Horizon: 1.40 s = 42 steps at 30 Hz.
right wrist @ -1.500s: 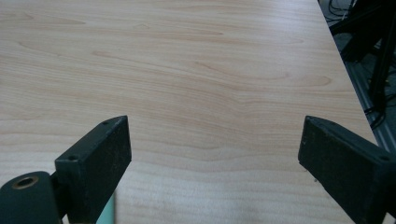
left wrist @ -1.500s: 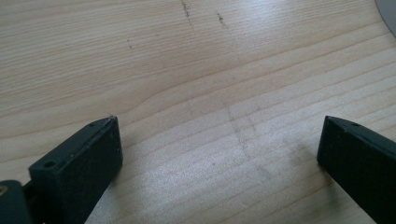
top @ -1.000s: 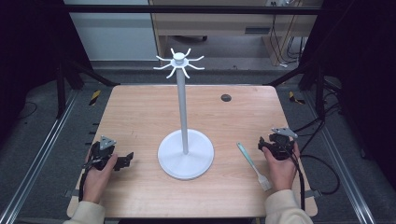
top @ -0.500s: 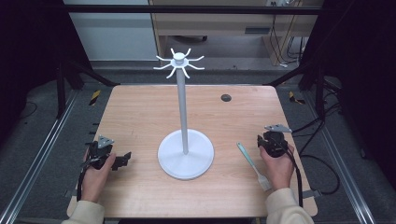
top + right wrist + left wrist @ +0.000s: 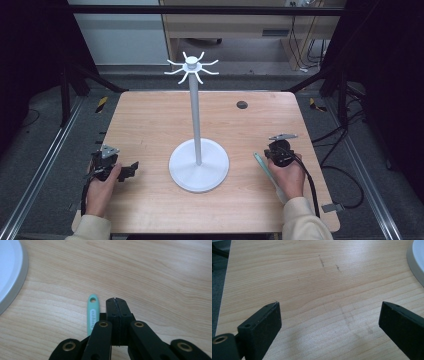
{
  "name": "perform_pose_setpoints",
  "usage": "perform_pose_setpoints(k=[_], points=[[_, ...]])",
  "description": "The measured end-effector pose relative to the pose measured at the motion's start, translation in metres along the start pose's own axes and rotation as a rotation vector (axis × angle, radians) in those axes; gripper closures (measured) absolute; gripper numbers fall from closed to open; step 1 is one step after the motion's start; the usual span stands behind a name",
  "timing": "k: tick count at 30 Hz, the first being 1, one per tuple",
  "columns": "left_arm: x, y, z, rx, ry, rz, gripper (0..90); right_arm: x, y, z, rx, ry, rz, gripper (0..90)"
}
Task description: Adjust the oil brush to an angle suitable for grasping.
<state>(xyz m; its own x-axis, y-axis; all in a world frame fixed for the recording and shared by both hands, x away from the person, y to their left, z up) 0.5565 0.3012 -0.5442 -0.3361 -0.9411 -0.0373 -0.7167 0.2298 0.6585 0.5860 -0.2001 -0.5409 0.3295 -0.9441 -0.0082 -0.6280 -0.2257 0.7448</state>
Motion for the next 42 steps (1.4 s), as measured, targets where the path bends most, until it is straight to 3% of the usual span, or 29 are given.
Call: perform_pose_setpoints(k=[12,21,26,30,42], points=[[-0.001,-0.001,0.000,-0.006,-0.009,-0.002,3.9,-0.007,-0.011,0.008,-0.058,0.025,-0.016,90.0],[-0.006,0.001,0.000,0.000,0.005,-0.010,3.9,-0.008,-0.013,0.009,-0.067,0.032,-0.021,90.0],[-0.007,0.002,0.000,-0.002,0.007,-0.010,4.0,-0.016,-0.013,0.010,-0.071,0.036,-0.079,90.0],[-0.007,0.001,0.000,-0.002,0.006,-0.009,4.0,-0.031,-0.011,0.012,-0.082,0.076,-0.153,90.0],[-0.008,0.003,0.000,-0.001,0.005,-0.015,4.0,-0.062,-0.004,0.019,-0.110,0.180,-0.207,90.0]])
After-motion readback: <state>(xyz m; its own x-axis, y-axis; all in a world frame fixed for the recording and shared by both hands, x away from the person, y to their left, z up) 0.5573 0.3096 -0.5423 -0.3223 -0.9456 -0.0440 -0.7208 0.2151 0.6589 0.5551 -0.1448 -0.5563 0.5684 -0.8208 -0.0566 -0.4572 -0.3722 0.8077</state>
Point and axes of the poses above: each handheld gripper's, and its own axes: y roughly backward along the jaws, z roughly out of its underside, x roughly to its right, the point moved 9 cm from there along -y, roughly forward along the jaws, and after that the axes turned 1 degree about -y, right-handed, at the moved point
